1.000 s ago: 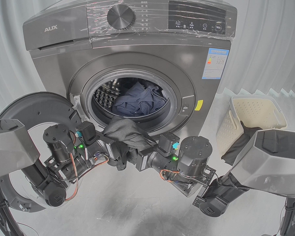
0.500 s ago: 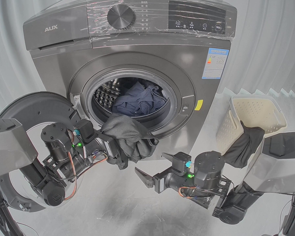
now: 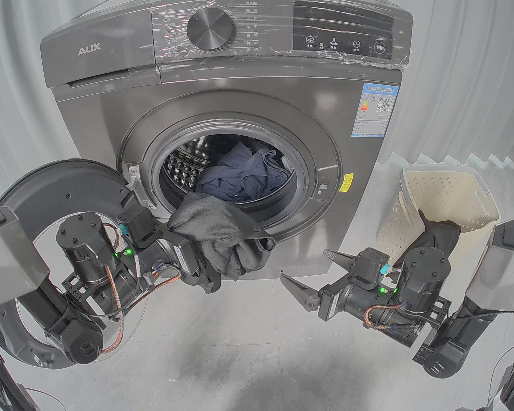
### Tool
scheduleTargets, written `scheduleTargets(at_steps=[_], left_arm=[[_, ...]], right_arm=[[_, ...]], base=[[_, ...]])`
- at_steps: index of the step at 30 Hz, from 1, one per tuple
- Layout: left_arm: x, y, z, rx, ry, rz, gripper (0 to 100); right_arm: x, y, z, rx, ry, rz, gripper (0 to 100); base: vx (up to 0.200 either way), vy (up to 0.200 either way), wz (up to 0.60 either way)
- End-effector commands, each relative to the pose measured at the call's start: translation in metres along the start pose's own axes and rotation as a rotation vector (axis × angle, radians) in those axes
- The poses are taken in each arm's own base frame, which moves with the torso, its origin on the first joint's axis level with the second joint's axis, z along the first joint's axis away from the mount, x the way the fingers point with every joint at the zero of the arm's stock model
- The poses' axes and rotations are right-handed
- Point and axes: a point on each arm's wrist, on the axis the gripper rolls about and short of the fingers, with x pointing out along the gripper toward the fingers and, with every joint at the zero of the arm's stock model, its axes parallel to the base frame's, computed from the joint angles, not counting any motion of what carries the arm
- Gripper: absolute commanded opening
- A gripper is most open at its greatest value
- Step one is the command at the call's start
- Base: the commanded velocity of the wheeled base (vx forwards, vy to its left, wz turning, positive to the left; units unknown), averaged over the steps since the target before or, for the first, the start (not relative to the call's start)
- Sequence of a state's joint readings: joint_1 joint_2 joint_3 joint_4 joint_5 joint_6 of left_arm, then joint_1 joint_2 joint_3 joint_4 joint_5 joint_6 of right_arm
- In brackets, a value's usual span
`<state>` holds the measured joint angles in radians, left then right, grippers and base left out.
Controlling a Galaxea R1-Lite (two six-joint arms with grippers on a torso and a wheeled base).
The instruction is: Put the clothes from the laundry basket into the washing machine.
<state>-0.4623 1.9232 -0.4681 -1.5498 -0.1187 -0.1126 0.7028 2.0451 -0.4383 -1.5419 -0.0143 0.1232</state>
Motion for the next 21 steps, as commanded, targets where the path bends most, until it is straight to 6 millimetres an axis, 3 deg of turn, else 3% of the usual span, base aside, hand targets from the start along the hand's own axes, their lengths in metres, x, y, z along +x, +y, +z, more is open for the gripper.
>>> scheduleTargets(at_steps=[1,11,21], left_arm=[[-0.006,-0.001,0.004,0.001,-0.005,0.001,0],[-0.009,0.005,-0.008,0.001,0.046,0.026,0],[-0.006,0.003,-0.015,0.002,0.068,0.024,0]], right_arm=[[0.000,-0.015,-0.001,0.020,0.004,-0.050,100],[0.000,-0.059,0.007,0.105,-0.040,-0.186,100],[0.001,-0.059,0.009,0.104,-0.048,-0.178,100]], base=[[0.000,0.000,0.00],[0.000,0.000,0.00],[0.000,0.000,0.00]])
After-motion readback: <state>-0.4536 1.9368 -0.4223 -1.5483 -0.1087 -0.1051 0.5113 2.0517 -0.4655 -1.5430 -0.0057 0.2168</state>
